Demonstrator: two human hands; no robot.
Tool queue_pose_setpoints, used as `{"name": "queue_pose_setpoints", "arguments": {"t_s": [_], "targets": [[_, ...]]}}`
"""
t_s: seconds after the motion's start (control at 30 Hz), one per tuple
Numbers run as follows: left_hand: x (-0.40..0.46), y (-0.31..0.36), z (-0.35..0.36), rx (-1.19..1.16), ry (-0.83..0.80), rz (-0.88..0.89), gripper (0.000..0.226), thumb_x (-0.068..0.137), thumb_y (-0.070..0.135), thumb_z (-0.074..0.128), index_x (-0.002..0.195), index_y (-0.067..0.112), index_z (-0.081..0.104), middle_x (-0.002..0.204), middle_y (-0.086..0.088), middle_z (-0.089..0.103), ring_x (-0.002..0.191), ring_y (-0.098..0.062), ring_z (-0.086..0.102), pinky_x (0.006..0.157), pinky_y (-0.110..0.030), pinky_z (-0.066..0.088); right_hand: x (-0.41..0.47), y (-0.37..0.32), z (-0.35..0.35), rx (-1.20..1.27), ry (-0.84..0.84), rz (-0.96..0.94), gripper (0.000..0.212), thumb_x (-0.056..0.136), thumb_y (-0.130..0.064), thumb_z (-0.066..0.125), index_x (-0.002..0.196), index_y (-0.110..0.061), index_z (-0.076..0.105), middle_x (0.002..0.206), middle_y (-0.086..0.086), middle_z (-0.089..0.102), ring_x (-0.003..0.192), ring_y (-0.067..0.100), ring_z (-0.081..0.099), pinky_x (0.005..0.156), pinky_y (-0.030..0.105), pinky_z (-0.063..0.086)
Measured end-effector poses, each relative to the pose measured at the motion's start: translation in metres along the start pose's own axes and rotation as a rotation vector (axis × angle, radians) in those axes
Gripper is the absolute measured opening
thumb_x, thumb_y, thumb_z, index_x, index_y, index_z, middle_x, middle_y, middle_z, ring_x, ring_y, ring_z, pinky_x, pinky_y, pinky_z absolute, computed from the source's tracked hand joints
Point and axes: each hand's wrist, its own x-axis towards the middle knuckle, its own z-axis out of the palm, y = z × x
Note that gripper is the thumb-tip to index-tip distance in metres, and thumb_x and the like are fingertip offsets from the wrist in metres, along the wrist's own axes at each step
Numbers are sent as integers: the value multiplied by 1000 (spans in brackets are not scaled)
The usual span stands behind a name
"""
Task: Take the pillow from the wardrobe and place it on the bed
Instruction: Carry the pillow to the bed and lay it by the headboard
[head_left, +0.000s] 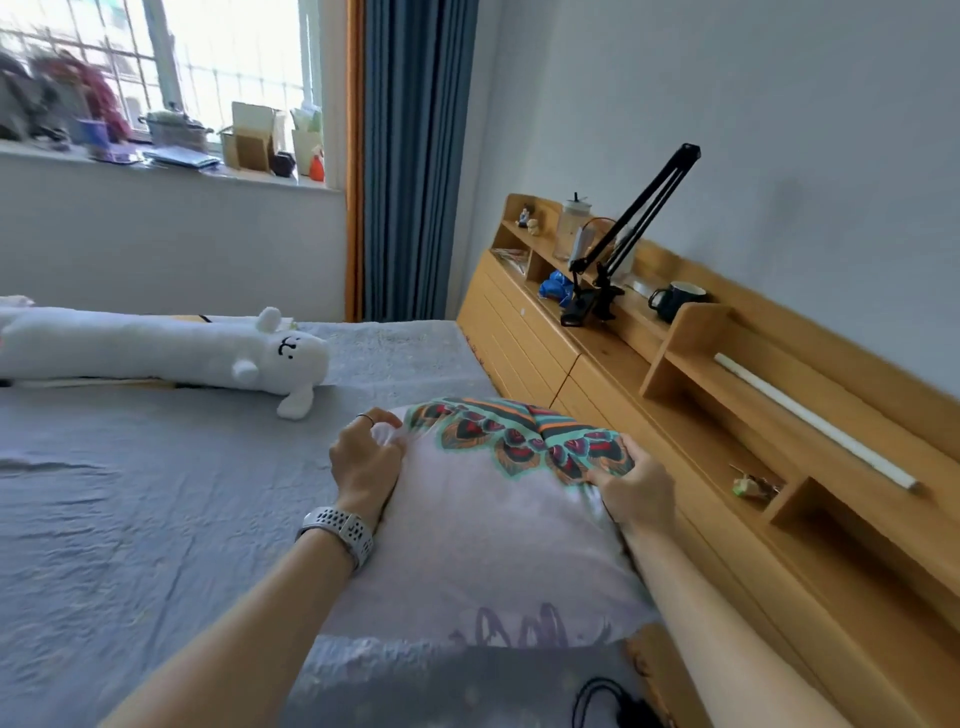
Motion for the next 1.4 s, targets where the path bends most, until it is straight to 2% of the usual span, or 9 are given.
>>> {"name": "queue_pose_setpoints", "arguments": {"t_s": [0.13,0.3,0.43,0.6,0.77,0.9,1.03,1.2,1.4], "targets": [[4,20,48,33,85,-14,12,77,13,67,83,23,70,83,-6,64,79,-25,53,69,-28,37,61,32,-8,40,-58,-40,29,74,-24,75,102,-22,66,86,-8,71,77,4,65,55,11,41],[16,37,90,28,151,-6,11,79,13,68,85,21,72,84,-3,65,81,-21,54,71,-26,37,115,57,-10,85,-81,-91,44,76,-18,74,118,-15,65,90,-9,69,73,-8,58,51,-1,39],[28,37,116,-35,192,-16,12,77,11,69,81,23,71,83,-3,66,80,-21,55,71,-25,37,153,69,-4,107,-100,-114,47,75,-19,73,121,-19,64,90,-11,70,82,8,67,61,11,45],[51,20,143,-78,235,-2,17,77,9,70,80,26,69,82,-2,66,80,-20,56,71,-25,37,186,87,20,93,-86,-165,53,75,-23,74,126,-19,61,85,-17,67,76,-4,64,59,9,45],[77,-6,174,-90,239,-14,16,77,7,70,85,21,72,85,-5,69,83,-19,58,72,-23,38,217,111,55,94,-35,-192,65,70,-16,76,132,-11,57,91,-14,59,83,5,58,72,12,41],[100,-36,207,-118,266,-33,15,75,9,71,83,22,72,80,-2,68,81,-20,60,72,-23,40,246,136,89,96,-45,-241,57,68,-16,75,123,-10,64,96,-10,66,82,2,61,63,-5,37],[119,-72,239,-170,286,-66,21,73,5,70,81,24,72,81,1,67,83,-19,61,76,-25,46,266,164,121,126,-53,-214,59,69,-14,75,127,-10,62,100,-10,66,87,5,63,65,-10,36],[133,-121,275,-273,258,-81,25,70,3,61,79,23,71,79,-3,64,76,-17,58,73,-32,49,281,211,161,149,-50,-159,67,69,-21,74,132,-9,58,118,2,69,102,13,67,84,19,51],[127,-186,312,-159,218,-207,23,67,6,61,79,23,71,65,3,55,62,-16,47,62,-28,39,275,276,205,64,-81,-102,63,69,-17,76,129,-7,60,115,13,67,105,27,65,92,34,51]]}}
